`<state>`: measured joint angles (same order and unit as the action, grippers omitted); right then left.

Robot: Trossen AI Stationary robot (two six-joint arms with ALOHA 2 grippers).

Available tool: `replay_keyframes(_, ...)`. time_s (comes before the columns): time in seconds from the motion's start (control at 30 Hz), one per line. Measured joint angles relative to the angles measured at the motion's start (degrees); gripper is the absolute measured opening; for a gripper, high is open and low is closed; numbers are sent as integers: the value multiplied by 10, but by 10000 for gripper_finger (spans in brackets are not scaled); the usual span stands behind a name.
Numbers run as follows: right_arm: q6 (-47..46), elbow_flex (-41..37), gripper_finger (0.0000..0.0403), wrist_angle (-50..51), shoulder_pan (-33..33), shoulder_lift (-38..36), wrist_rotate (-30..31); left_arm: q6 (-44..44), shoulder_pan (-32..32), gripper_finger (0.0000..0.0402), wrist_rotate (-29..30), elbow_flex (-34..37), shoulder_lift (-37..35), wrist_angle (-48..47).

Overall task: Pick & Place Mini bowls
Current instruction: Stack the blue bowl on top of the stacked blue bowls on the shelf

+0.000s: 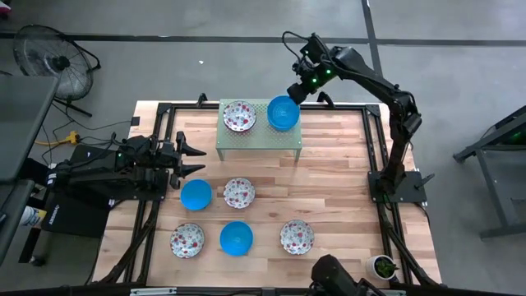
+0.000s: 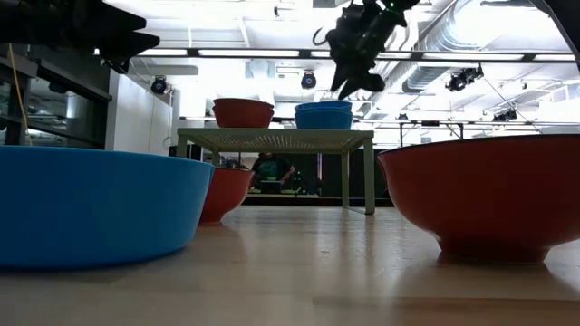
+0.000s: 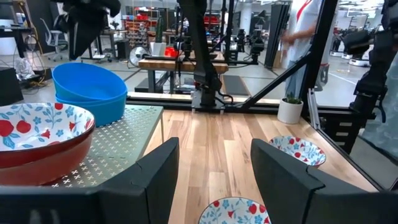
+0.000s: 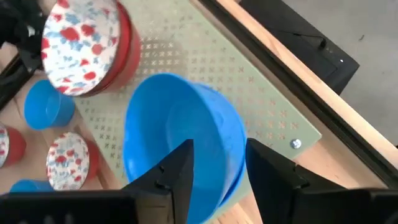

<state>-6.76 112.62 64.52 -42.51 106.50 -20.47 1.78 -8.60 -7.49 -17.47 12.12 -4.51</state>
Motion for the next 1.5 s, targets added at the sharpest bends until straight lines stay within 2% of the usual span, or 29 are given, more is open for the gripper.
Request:
replay_keyframes(0.3, 81, 82, 125, 30, -3, -1, 5, 0, 0, 195, 9, 0, 0, -1)
replay_keyframes(0.5, 151, 88, 83, 34, -10, -1, -1, 0, 0, 195, 10, 0, 0, -1)
replay_keyframes(0.7, 221, 88, 8, 33, -21, -1, -35, 0, 0, 195, 11, 0, 0, -1)
replay_keyframes(0.97, 261, 78, 1, -5, -41, -20, -69, 0, 0, 195, 28, 0, 0, -1)
replay_keyframes(1.13, 262, -18, 0, -100, -53, -73, -120, 0, 0, 195, 52, 0, 0, -1)
replay_keyframes(1.5, 218, -360, 0, -489, -58, -237, -140, 0, 0, 195, 57, 0, 0, -1)
